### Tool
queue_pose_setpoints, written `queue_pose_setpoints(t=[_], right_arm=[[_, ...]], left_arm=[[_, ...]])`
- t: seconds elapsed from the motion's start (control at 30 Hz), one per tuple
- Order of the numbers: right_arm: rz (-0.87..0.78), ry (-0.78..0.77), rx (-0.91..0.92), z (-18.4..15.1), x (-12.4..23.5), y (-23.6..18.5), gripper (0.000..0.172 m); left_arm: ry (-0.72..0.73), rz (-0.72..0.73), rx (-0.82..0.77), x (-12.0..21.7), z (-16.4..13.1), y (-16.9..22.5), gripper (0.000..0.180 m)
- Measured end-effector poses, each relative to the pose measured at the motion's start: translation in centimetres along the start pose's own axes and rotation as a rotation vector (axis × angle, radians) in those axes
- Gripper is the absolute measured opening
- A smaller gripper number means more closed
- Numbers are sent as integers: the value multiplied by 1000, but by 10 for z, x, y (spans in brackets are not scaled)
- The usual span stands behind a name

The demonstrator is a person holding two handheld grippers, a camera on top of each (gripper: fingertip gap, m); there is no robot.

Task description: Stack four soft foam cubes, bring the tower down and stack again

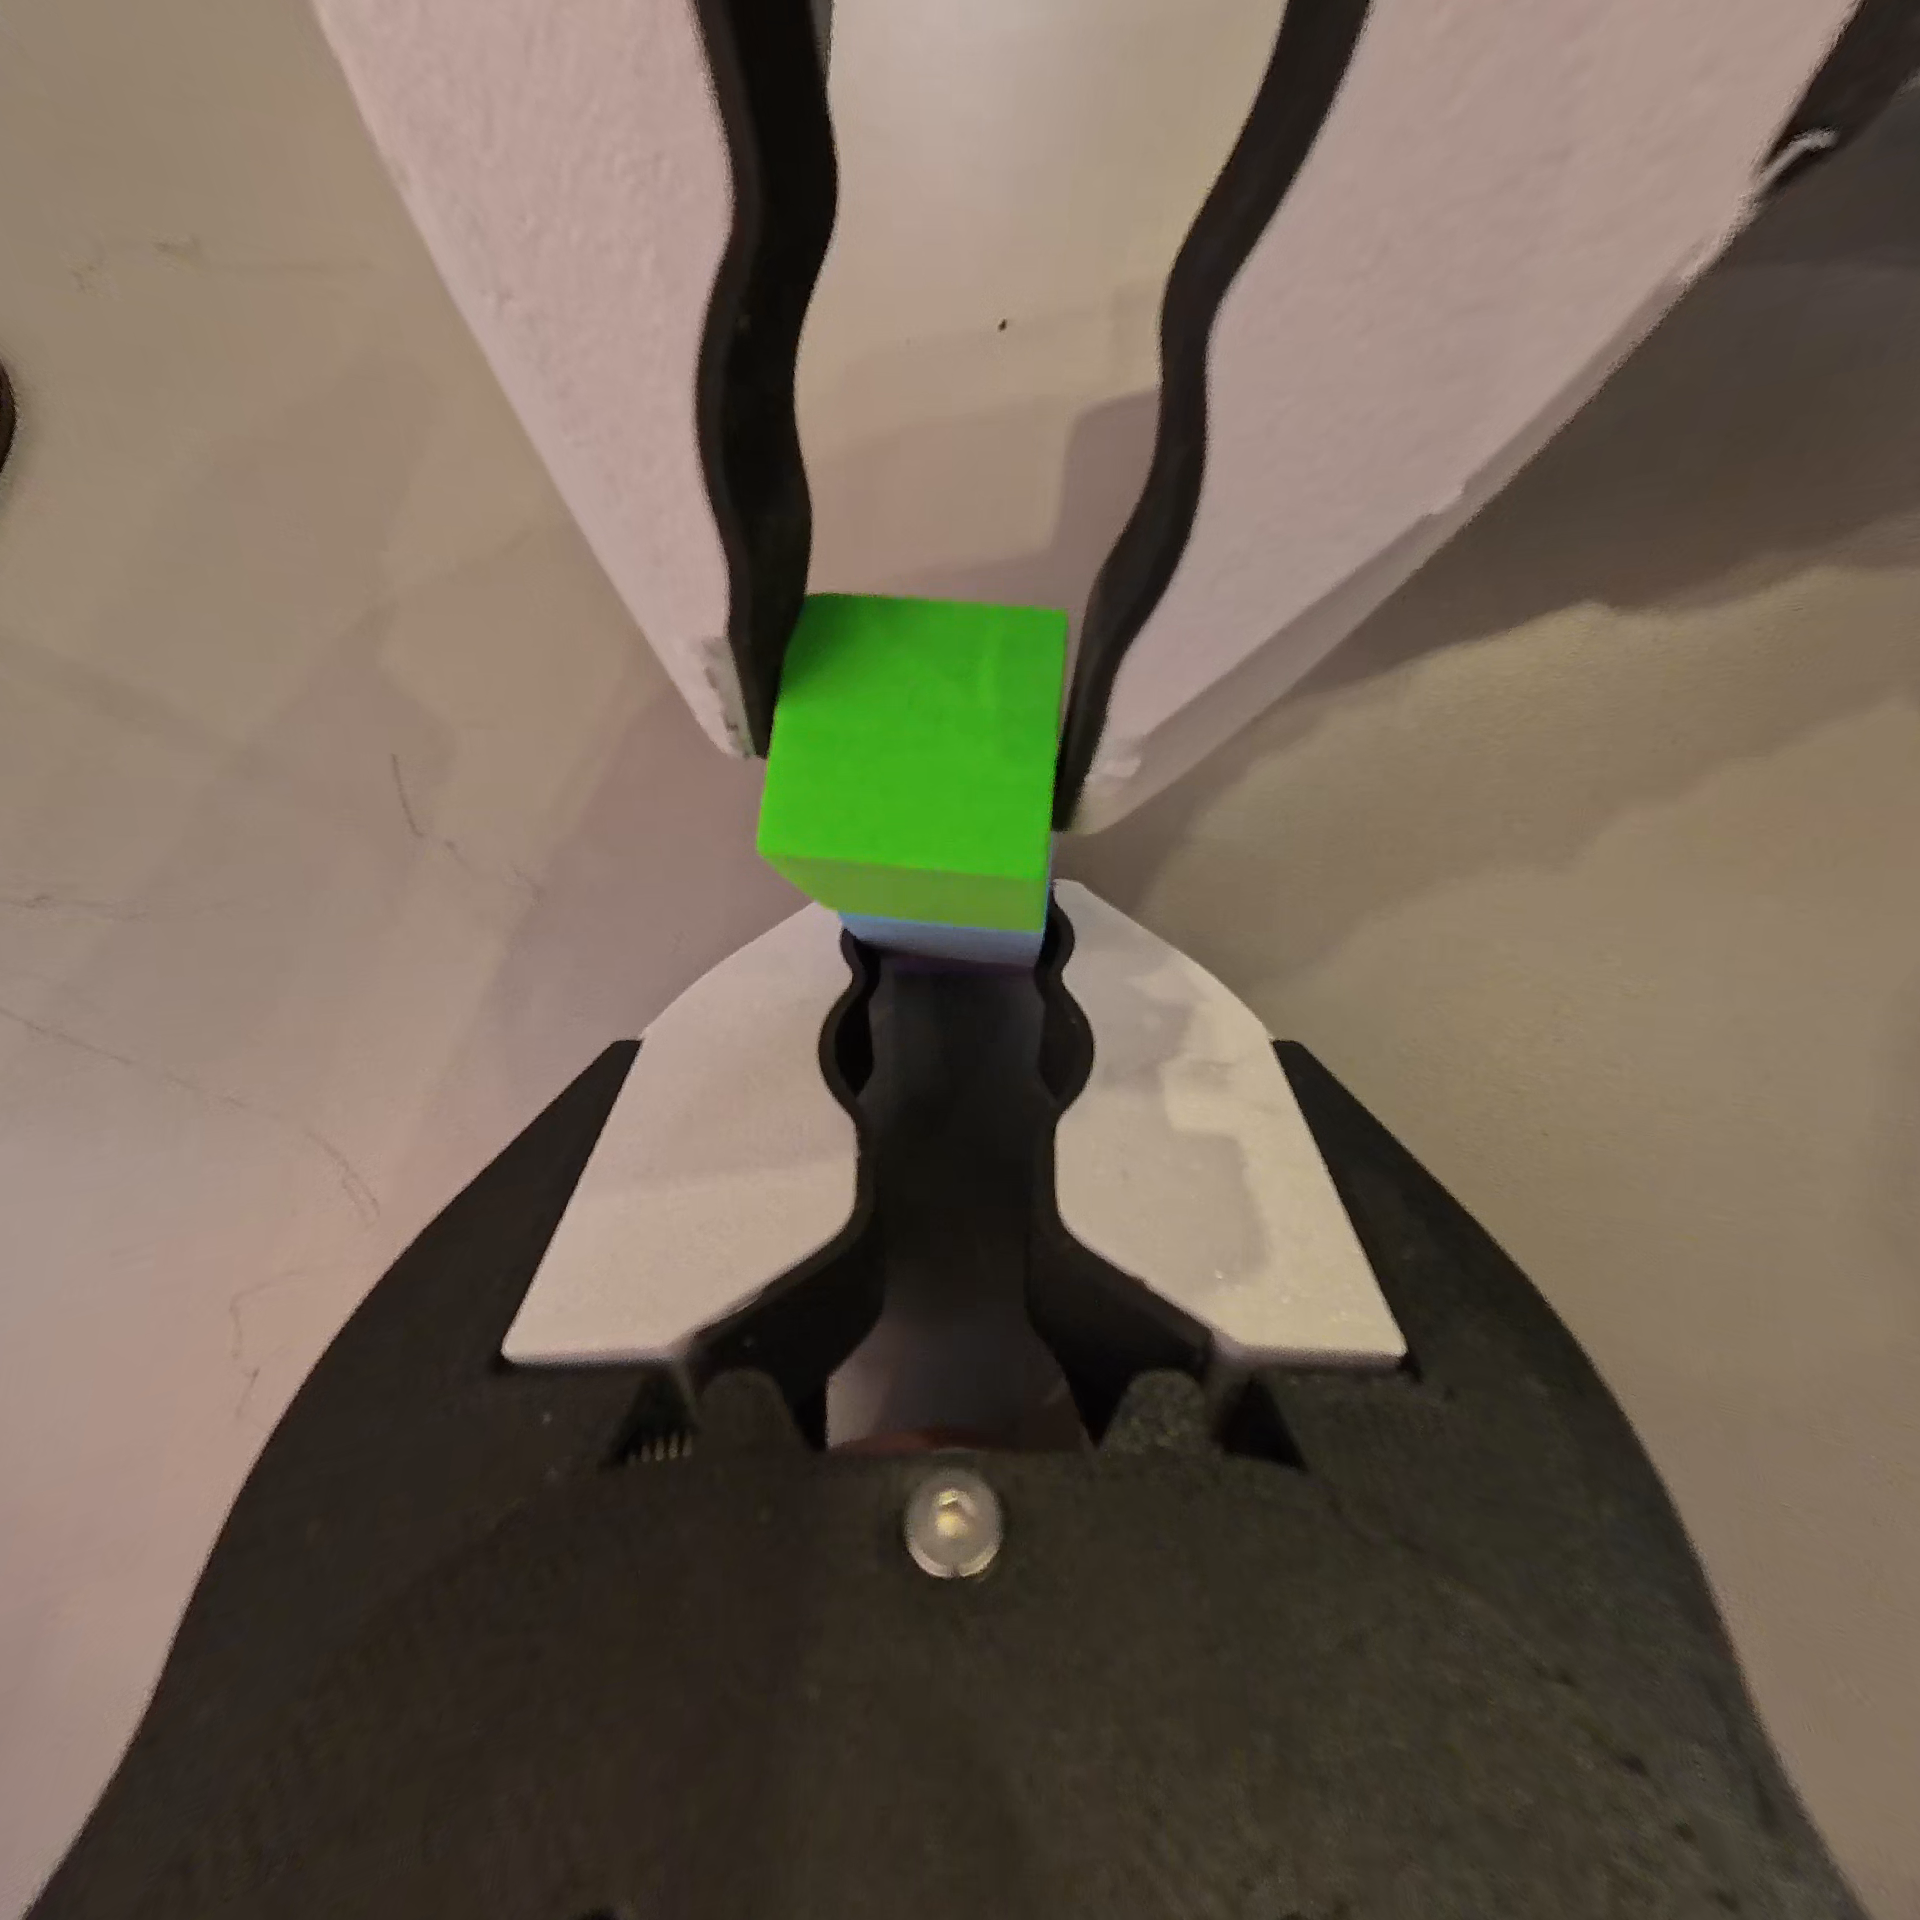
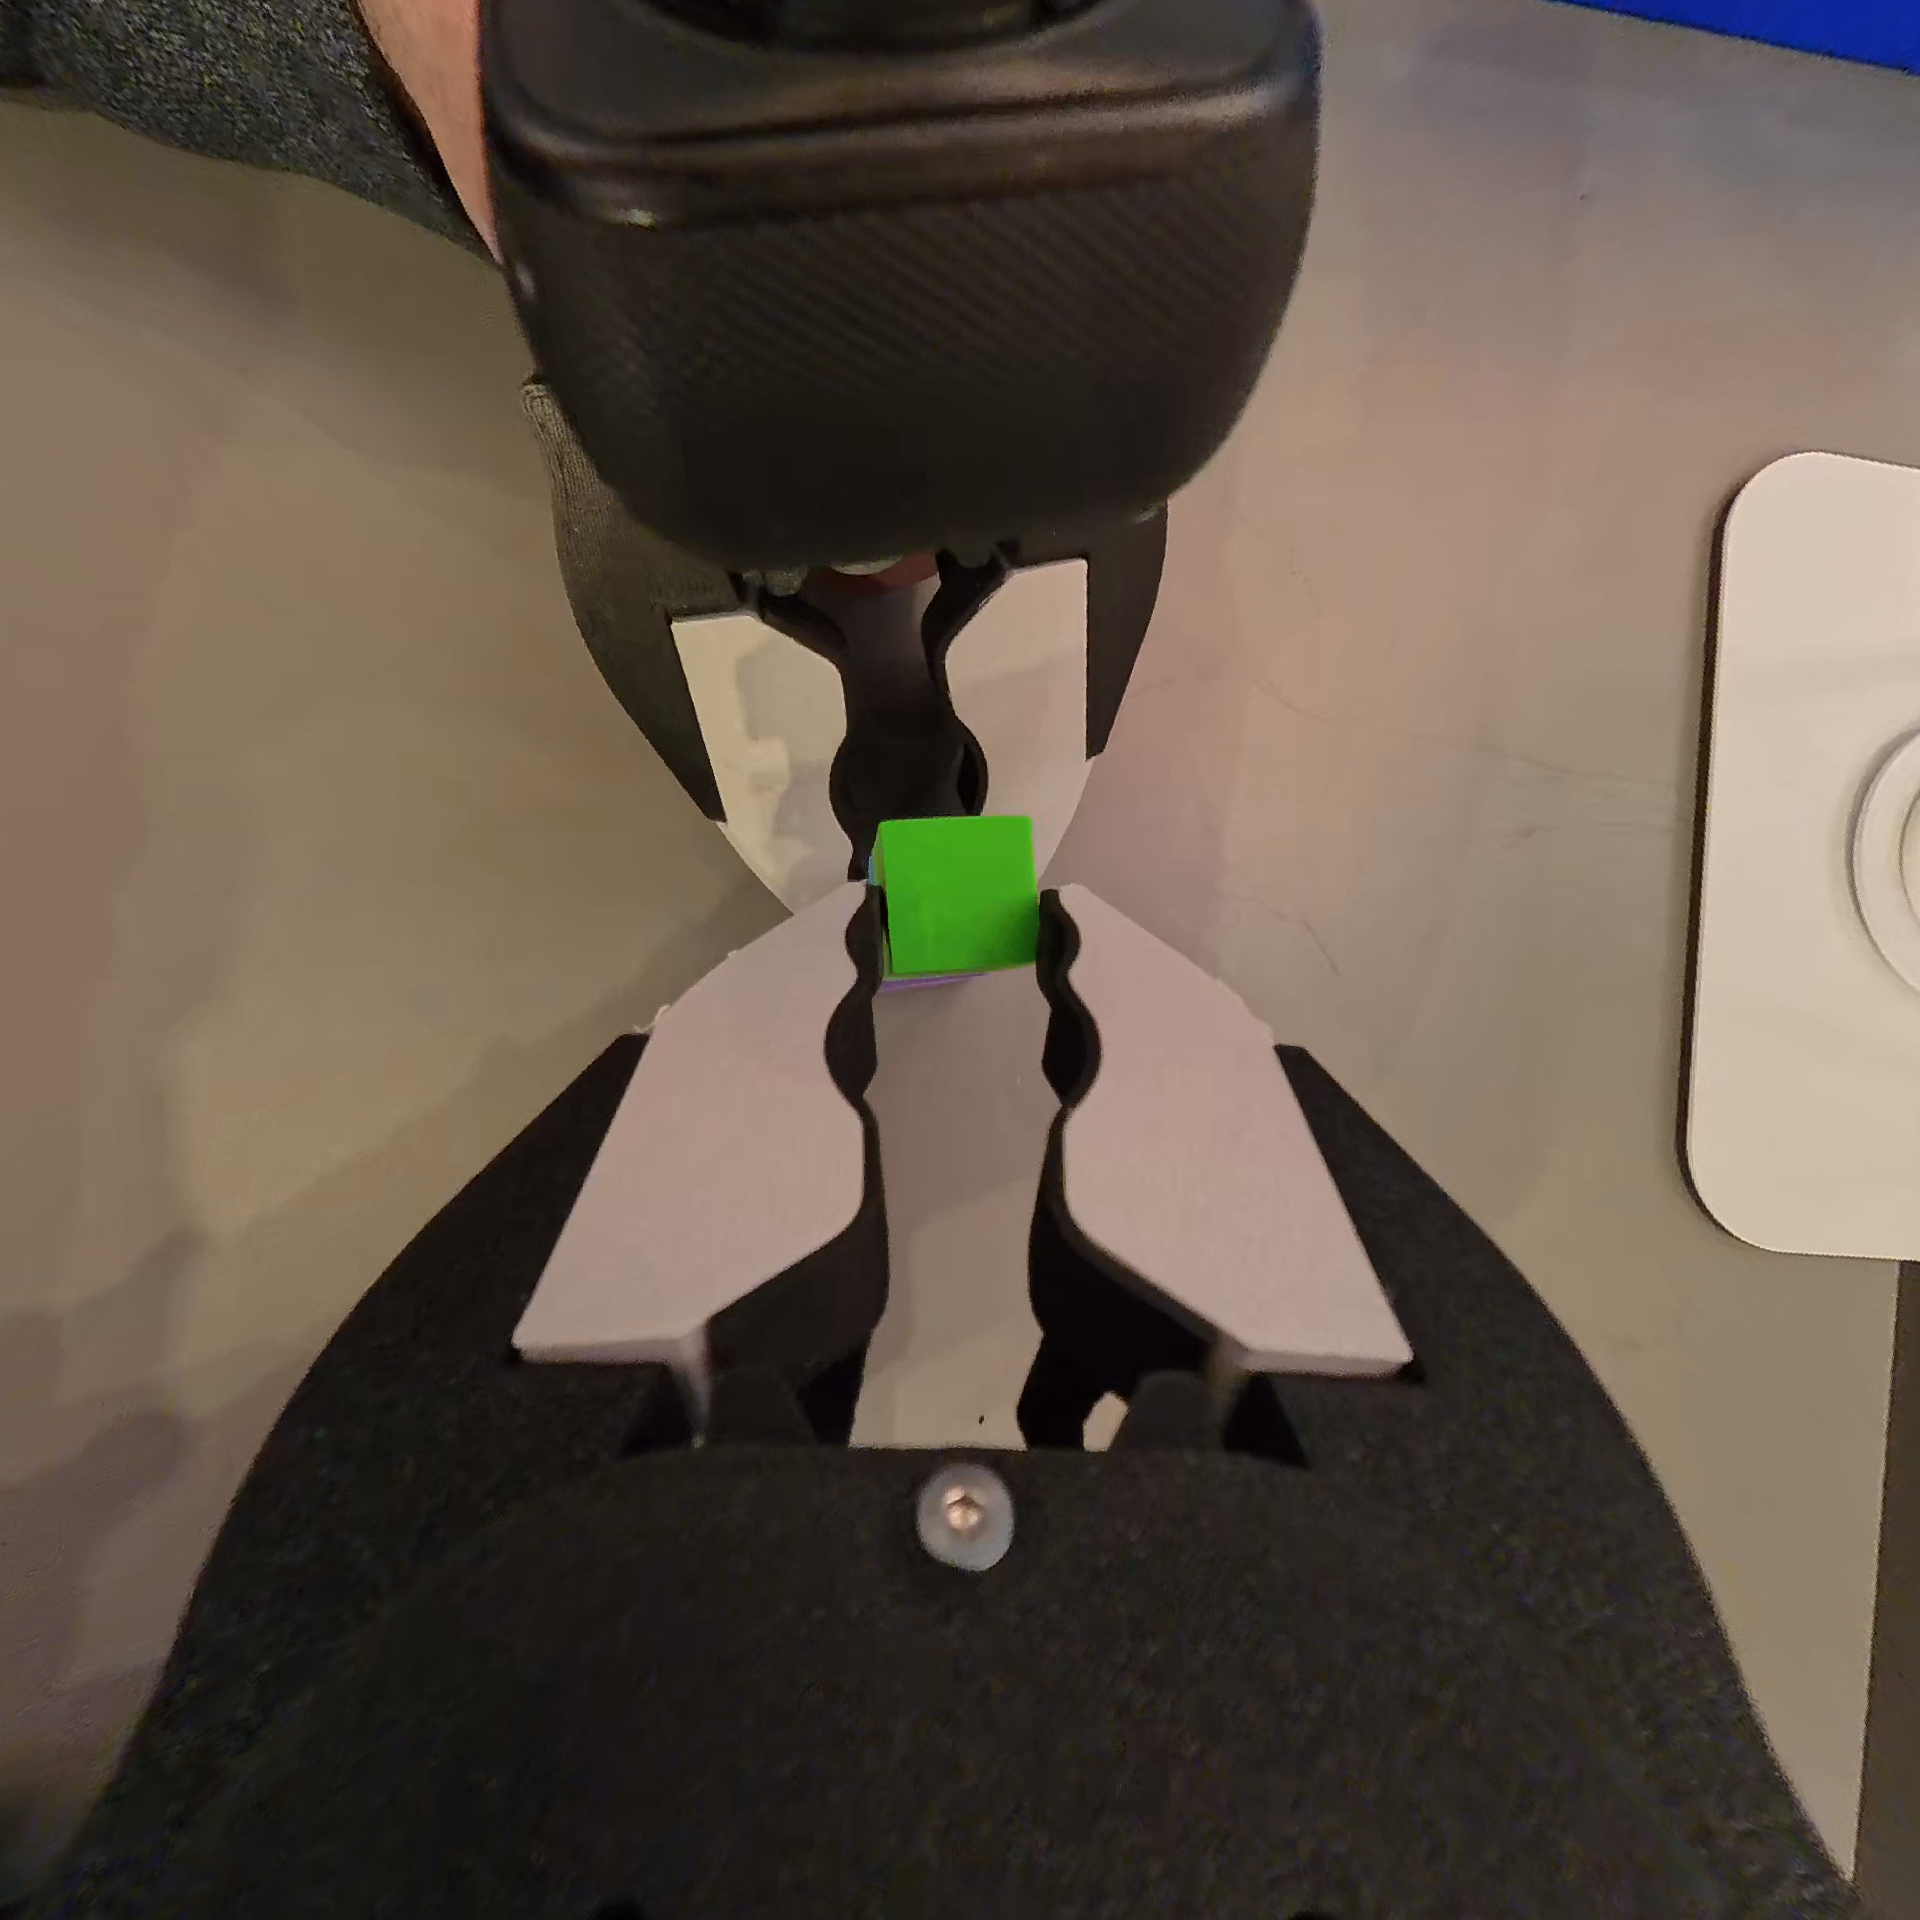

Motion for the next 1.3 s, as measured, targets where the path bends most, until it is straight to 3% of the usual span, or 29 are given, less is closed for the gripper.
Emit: queue_pose_setpoints(t=[1.3], right_arm=[[0, 3, 21, -2, 0, -1, 28]], left_arm=[[0, -2, 2, 0, 0, 0, 28]])
Point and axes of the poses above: each gripper's, where its closed fingertips meet, x back along the fingers, z out of its top, y = z × x across the jaws, the point moved 8 cm from there along x, back along the fingers, and after that the axes turned 9 degrees about -z, right-handed, at the moved point
